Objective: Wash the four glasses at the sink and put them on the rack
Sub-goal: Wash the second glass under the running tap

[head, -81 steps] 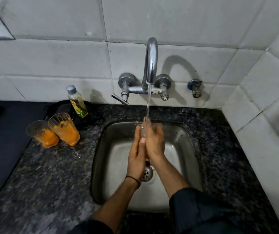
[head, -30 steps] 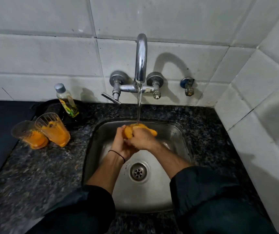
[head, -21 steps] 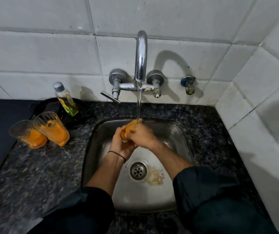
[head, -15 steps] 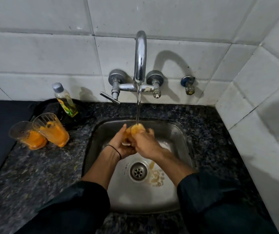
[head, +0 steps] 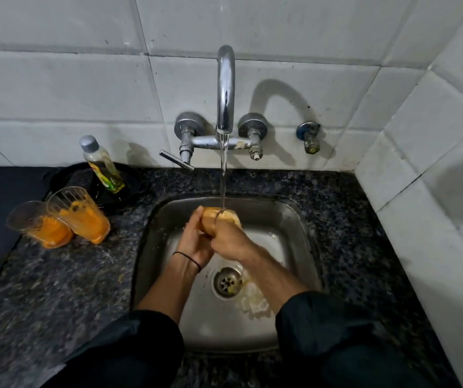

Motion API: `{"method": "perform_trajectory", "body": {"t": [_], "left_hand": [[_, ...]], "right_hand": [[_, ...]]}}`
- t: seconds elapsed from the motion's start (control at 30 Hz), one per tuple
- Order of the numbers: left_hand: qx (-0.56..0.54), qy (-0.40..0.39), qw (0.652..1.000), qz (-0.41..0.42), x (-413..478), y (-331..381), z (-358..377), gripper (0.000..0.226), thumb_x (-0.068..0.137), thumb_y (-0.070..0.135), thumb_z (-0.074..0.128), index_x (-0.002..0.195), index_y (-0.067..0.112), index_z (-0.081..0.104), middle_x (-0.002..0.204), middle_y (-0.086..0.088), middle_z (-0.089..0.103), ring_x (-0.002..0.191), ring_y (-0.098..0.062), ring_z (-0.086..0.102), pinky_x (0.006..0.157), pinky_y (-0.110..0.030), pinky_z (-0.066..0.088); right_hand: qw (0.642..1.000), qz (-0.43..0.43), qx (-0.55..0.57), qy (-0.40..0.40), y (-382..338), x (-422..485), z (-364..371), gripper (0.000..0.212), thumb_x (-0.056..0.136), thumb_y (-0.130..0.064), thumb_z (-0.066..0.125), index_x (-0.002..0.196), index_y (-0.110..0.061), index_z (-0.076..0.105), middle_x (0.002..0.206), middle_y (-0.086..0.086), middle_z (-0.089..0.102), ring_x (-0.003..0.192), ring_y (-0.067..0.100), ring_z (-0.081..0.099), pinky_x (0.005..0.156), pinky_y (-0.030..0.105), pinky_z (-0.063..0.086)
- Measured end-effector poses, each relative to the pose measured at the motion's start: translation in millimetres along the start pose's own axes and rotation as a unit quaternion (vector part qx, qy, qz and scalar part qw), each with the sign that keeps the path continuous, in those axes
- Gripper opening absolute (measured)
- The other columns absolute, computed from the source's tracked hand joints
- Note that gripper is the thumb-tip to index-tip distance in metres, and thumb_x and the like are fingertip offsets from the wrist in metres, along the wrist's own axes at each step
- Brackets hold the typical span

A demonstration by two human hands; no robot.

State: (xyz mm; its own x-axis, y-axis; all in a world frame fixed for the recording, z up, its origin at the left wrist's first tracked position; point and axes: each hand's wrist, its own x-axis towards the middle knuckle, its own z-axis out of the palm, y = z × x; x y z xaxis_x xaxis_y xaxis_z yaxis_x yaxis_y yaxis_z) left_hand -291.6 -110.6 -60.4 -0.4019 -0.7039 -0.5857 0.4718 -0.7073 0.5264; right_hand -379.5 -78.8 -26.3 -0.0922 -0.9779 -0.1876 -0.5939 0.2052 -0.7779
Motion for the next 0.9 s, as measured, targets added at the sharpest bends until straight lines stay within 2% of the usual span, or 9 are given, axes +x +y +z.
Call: {"method": "perform_trajectory", "body": {"t": [0.1,0.2,0.3,0.4,0.47,0.57,0.67,0.73,0.9], "left_hand": [[0.052,0.043,0.997,-0.043,-4,1,0,0.044,0.096,0.043,0.056,0.104,0.001,0.066,0.104,-0.024,0.068,0.094,-0.037,0.066,0.099,-0.052,0.049],[0.073,0.045,0.996,-0.030,-1,1,8,0.039,0.097,0.043,0.055,0.103,0.005,0.063,0.099,-0.022,0.067,0.091,-0.036,0.064,0.098,-0.054,0.048],[0.046,0.050,0.997,-0.029,-3,3,12,0.046,0.096,0.044,0.054,0.112,0.001,0.064,0.096,-0.022,0.072,0.097,-0.036,0.066,0.083,-0.048,0.053],[0.010,0.061,0.997,-0.036,-3,-1,3,0.047,0.097,0.045,0.051,0.107,0.001,0.064,0.116,-0.023,0.064,0.121,-0.040,0.057,0.103,-0.052,0.045],[-0.019,0.051,0.998,-0.033,0,-3,-1,0.045,0.098,0.043,0.050,0.106,0.001,0.064,0.120,-0.026,0.062,0.123,-0.041,0.055,0.108,-0.054,0.039],[-0.028,0.062,0.996,-0.051,3,5,0,0.042,0.100,0.039,0.047,0.106,0.001,0.064,0.112,-0.023,0.064,0.105,-0.039,0.059,0.101,-0.054,0.040],[-0.024,0.079,0.992,-0.097,3,7,7,0.050,0.101,0.043,0.044,0.114,-0.004,0.056,0.112,-0.031,0.059,0.105,-0.046,0.054,0.096,-0.058,0.037],[-0.019,0.083,0.991,-0.101,4,6,11,0.052,0.101,0.044,0.044,0.117,-0.004,0.053,0.107,-0.032,0.058,0.116,-0.047,0.051,0.094,-0.058,0.037],[-0.045,0.098,0.991,-0.075,6,8,17,0.041,0.100,0.039,0.048,0.103,-0.001,0.060,0.095,-0.023,0.063,0.092,-0.040,0.058,0.083,-0.056,0.043]], "right_hand": [[0.899,-0.058,-0.406,-0.155,14,4,-23,0.038,0.100,-0.019,0.047,0.136,-0.021,0.058,0.142,-0.002,0.058,0.135,0.019,0.049,0.126,0.052,0.004],[0.868,-0.113,-0.472,-0.107,16,0,-27,0.058,0.101,-0.016,0.046,0.157,-0.022,0.030,0.160,-0.005,0.037,0.147,0.014,0.036,0.122,0.051,-0.012],[0.973,0.025,-0.198,-0.112,6,-4,-15,0.067,0.095,-0.006,0.055,0.156,-0.021,0.031,0.158,0.002,0.039,0.145,0.022,0.038,0.124,0.044,0.017],[0.980,0.174,0.092,-0.041,-10,4,-4,0.017,0.084,-0.020,0.060,0.095,-0.020,0.073,0.106,0.011,0.072,0.107,0.031,0.066,0.100,0.048,0.053],[0.978,0.181,0.105,0.007,-3,8,6,0.022,0.082,-0.040,0.059,0.088,-0.024,0.073,0.096,0.007,0.074,0.099,0.027,0.068,0.097,0.049,0.053],[0.981,-0.034,-0.187,-0.037,11,1,-3,0.027,0.093,-0.017,0.058,0.117,-0.021,0.069,0.121,0.004,0.067,0.119,0.024,0.059,0.110,0.048,0.039],[0.853,-0.163,-0.473,-0.146,-3,-12,-37,0.042,0.101,-0.012,0.045,0.142,-0.019,0.050,0.146,0.002,0.053,0.140,0.021,0.042,0.125,0.053,0.004],[0.835,-0.155,-0.502,-0.165,-5,-12,-43,0.051,0.103,-0.016,0.043,0.153,-0.018,0.035,0.155,0.001,0.044,0.147,0.019,0.035,0.125,0.051,-0.003],[0.992,0.090,-0.066,-0.065,-16,1,-19,0.014,0.094,-0.019,0.056,0.091,-0.026,0.068,0.108,0.006,0.067,0.115,0.029,0.061,0.107,0.042,0.044]]}}
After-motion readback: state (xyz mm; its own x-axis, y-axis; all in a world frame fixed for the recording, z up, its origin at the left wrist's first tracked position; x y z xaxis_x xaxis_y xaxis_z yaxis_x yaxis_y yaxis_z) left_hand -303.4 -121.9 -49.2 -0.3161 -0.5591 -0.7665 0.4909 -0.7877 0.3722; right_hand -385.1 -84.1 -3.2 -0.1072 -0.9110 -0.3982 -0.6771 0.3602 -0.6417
